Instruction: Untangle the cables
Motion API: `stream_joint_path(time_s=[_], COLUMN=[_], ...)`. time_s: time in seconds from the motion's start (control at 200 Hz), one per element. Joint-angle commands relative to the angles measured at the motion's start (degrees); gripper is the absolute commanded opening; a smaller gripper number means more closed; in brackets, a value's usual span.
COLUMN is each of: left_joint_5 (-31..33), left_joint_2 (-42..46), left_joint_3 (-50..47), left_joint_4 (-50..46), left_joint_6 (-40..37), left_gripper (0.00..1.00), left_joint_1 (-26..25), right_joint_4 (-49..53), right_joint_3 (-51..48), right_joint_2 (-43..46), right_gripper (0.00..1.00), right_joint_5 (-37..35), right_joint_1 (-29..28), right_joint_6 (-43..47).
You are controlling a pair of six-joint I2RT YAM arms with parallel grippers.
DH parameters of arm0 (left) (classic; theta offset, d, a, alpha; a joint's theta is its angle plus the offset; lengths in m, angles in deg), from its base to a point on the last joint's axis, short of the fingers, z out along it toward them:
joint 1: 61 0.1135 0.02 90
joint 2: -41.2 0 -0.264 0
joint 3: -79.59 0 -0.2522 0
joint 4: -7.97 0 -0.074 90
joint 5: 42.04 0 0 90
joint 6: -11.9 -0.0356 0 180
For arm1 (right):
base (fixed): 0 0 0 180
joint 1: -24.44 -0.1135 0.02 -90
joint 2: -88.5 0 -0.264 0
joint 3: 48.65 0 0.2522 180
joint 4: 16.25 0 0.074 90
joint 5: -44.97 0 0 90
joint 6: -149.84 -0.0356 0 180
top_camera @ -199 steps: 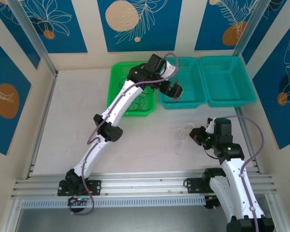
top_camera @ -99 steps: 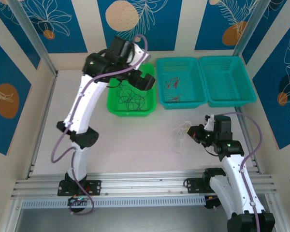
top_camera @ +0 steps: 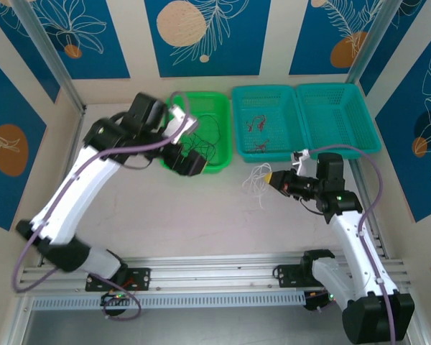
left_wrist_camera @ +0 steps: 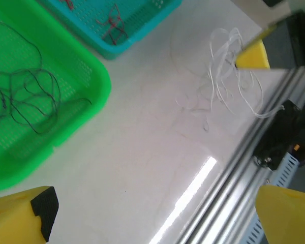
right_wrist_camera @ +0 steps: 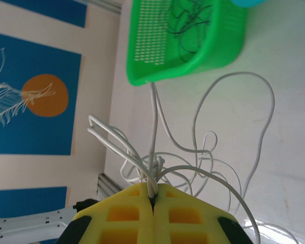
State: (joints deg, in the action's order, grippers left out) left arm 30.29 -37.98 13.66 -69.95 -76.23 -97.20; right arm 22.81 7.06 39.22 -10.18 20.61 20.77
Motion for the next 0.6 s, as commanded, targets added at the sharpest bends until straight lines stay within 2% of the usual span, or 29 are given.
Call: stream_joint_path(time_s=[0.0,0.115,0.195,0.34,0.445,0.515,0.54,0.595], left_joint_5=[-8.2,-15.23,-16.31,-16.43,-17.37,-15.82,-15.37,-15.05], left_joint_2=[6.84,8.9,7.86,2.01,-1.51,-2.59,-2.84,-2.66], left_joint_3=[-11.03,-21.61,-25.74,-26.27,-26.88,-29.04,-29.94,-32.71], left_joint_4=[21.05,39.35,48.8,54.52,58.53,61.62,63.11,66.94], left_joint_6=[9.98,21.37,26.16,27.14,27.22,27.39,27.39,27.08], left_gripper=[1.0,1.0,1.0,0.96,0.88,0.74,0.65,0.32], left_joint_1=[0.33,-0.91,-2.46,-4.44,-5.31,-5.53,-5.5,-5.52], right_joint_4=[-2.89,-3.07,-1.49,0.75,2.37,1.34,0.84,0.24], right_joint_3=[2.85,5.92,8.87,13.8,16.79,17.75,17.88,17.74], right_joint_2=[-2.5,-5.82,-8.14,-12.04,-14.52,-15.77,-16.05,-16.46], right_gripper=[0.0,0.0,0.0,0.0,0.0,0.0,0.0,0.0], right_joint_5=[6.43,9.5,9.96,10.63,8.88,8.76,8.5,6.84], right_joint_1=[-1.5,-3.69,-5.63,-9.71,-13.14,-14.79,-15.44,-16.56], right_joint_6=[2.61,5.66,8.12,11.08,11.62,10.89,10.76,10.68])
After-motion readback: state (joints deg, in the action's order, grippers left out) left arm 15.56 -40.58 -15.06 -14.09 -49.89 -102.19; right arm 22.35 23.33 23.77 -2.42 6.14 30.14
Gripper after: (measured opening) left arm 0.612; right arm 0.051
